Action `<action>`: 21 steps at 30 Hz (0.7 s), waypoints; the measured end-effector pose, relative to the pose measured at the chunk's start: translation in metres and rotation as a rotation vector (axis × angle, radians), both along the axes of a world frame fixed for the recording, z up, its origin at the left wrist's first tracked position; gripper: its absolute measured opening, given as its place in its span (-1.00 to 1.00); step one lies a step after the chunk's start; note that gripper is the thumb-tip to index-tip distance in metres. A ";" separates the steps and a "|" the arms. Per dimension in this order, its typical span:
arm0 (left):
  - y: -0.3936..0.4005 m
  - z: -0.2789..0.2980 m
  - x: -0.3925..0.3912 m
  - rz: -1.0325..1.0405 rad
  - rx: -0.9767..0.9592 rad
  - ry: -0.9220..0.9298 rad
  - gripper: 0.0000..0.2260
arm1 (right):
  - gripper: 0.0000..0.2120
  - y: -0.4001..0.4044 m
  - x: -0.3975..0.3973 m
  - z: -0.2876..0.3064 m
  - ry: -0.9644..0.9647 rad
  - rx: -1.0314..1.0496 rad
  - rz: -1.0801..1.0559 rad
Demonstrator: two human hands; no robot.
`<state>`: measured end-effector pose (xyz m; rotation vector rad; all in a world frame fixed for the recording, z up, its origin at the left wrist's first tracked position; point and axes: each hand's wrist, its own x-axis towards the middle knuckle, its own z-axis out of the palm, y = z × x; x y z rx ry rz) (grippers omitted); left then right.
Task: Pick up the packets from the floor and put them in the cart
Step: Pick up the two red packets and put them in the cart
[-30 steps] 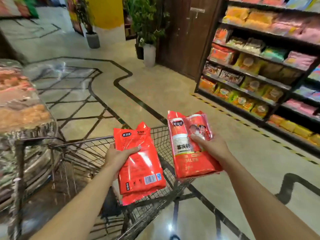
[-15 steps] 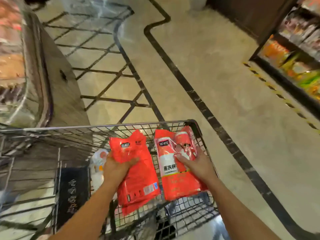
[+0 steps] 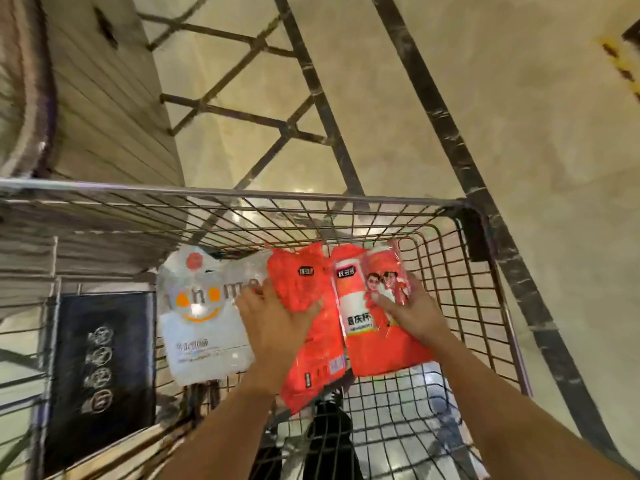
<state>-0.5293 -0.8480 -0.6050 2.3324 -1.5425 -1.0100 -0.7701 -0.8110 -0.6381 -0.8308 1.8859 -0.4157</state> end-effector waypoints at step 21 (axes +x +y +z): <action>-0.001 0.208 0.144 -0.327 -0.255 -0.217 -0.44 | -0.25 -0.063 0.100 0.212 0.507 -0.313 0.625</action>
